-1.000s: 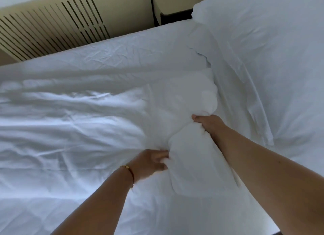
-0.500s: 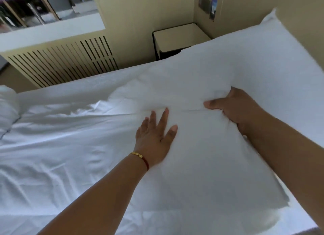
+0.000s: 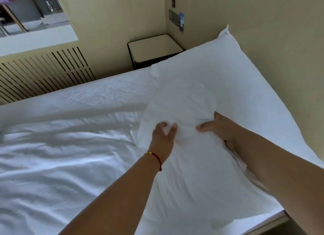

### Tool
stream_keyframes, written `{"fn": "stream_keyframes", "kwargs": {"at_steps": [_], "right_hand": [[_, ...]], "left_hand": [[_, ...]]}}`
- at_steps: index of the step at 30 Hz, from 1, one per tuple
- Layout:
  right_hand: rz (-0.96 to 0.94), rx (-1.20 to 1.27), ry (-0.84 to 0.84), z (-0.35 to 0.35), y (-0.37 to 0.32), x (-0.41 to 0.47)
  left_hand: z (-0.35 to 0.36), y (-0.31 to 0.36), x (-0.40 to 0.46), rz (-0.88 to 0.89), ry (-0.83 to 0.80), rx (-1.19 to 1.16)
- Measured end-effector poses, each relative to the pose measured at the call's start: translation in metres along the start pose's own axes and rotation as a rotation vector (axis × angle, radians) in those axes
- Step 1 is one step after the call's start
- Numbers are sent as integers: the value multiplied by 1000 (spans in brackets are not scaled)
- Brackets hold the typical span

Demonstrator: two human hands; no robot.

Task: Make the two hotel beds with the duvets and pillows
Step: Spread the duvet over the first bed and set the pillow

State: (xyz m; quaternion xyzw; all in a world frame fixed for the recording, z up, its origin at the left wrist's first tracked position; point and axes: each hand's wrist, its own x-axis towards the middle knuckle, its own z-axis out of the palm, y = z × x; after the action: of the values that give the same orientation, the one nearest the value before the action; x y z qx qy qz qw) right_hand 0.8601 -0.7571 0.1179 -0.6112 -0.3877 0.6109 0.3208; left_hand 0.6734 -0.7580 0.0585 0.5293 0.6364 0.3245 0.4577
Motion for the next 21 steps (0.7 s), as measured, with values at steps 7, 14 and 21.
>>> {"fn": "stream_keyframes", "kwargs": {"at_steps": [7, 14, 21], "right_hand": [[-22, 98, -165, 62, -14, 14], [-238, 197, -140, 194, -47, 16], [-382, -104, -186, 429, -87, 36]], "left_hand": [[-36, -10, 6, -111, -208, -379], [-152, -25, -13, -151, -242, -662], [-355, -96, -42, -160, -88, -873]]}}
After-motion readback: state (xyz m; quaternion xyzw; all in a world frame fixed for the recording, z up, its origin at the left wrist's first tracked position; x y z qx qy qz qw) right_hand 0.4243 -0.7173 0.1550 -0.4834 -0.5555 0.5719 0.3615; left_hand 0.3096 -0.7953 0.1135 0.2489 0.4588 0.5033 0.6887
